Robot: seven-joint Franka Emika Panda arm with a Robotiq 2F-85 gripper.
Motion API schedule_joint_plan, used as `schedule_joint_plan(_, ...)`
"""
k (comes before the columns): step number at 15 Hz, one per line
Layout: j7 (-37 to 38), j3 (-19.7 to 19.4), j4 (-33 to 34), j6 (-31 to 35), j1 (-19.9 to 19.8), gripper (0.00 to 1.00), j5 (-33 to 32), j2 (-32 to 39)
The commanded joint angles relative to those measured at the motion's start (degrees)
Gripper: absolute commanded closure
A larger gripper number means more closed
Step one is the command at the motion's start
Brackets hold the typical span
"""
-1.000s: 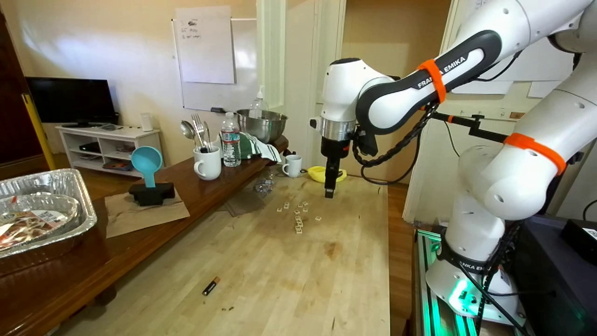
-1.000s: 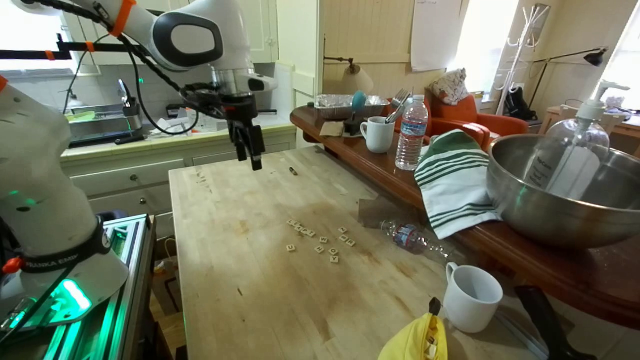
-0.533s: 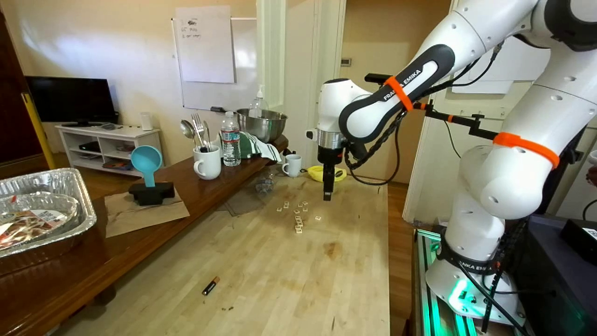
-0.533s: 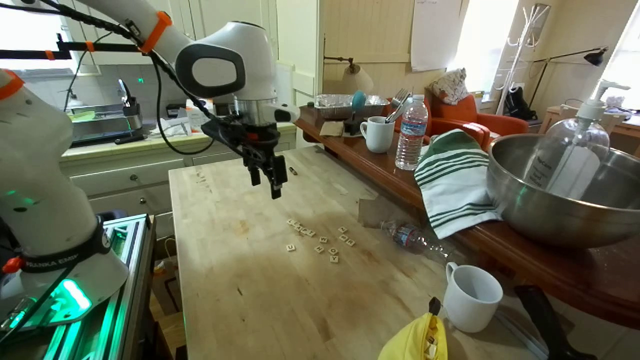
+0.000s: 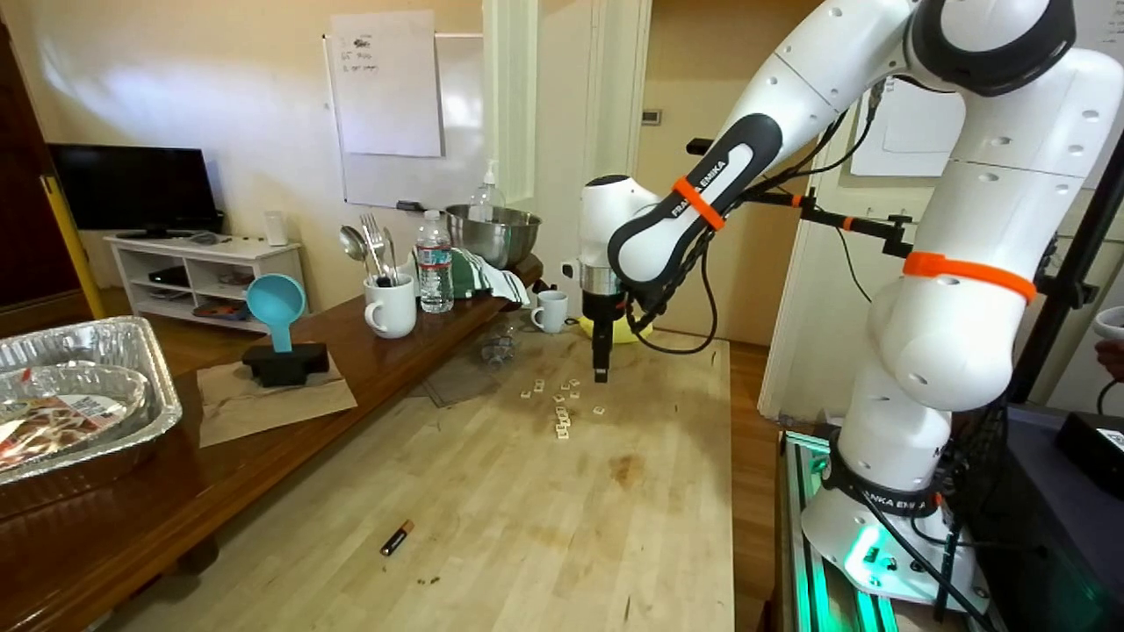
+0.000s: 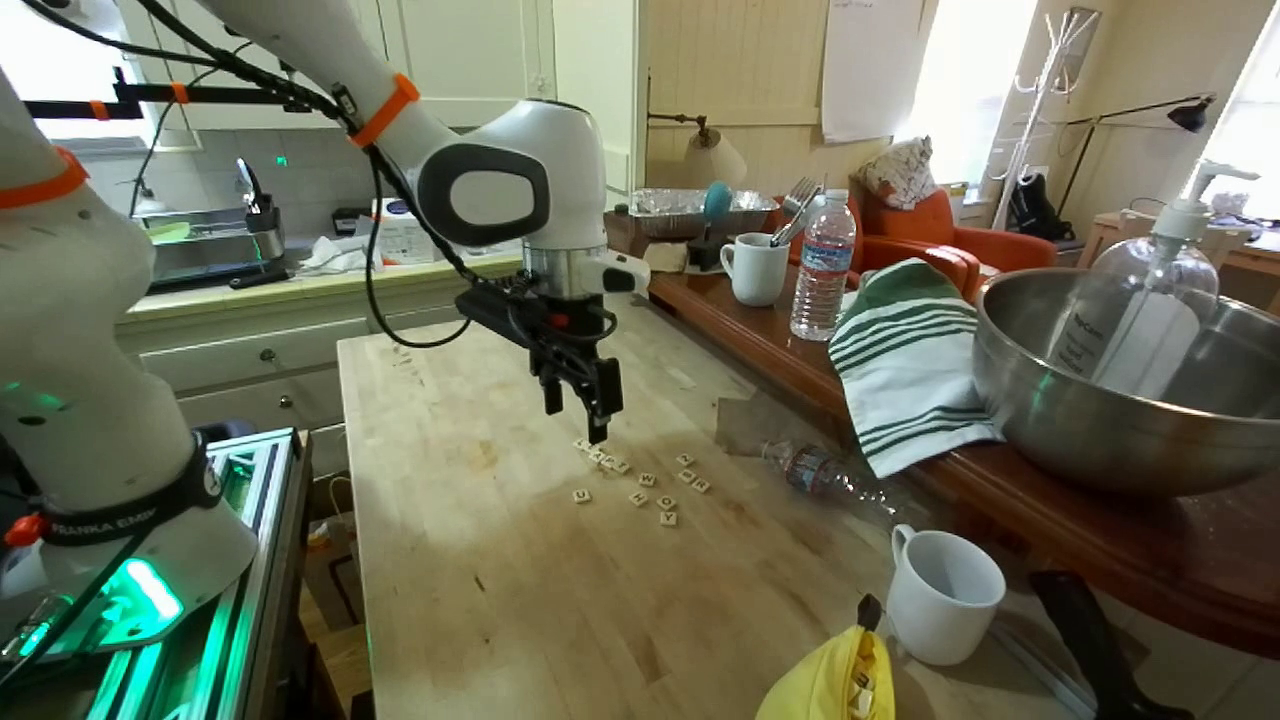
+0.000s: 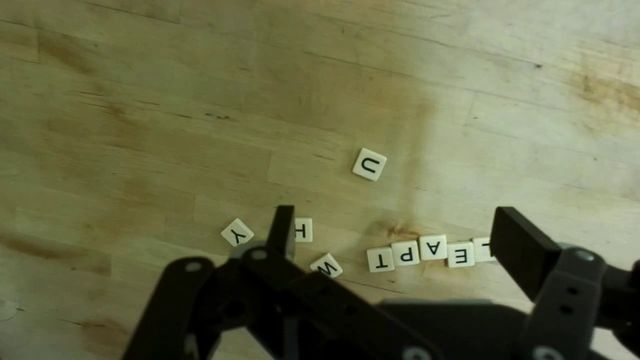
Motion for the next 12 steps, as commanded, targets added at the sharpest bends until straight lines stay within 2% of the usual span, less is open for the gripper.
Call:
schedule_joint_plan(1, -0.8, -0.5, 3.4, 1.7, -1.1, 0.00, -0.3, 6.2)
schedule_joint_plan(5, 0.2, -0.9, 5.6, 2.3, -2.2, 0.00, -0.5, 9.8)
schedule_joint_plan(6, 0.0, -0.3, 3.9, 0.6, -1.8, 0.00, 0.0, 7.1)
schedule_joint_plan(12, 0.0, -0.1, 4.3, 0.6, -1.9, 0.00, 0.0, 7.5)
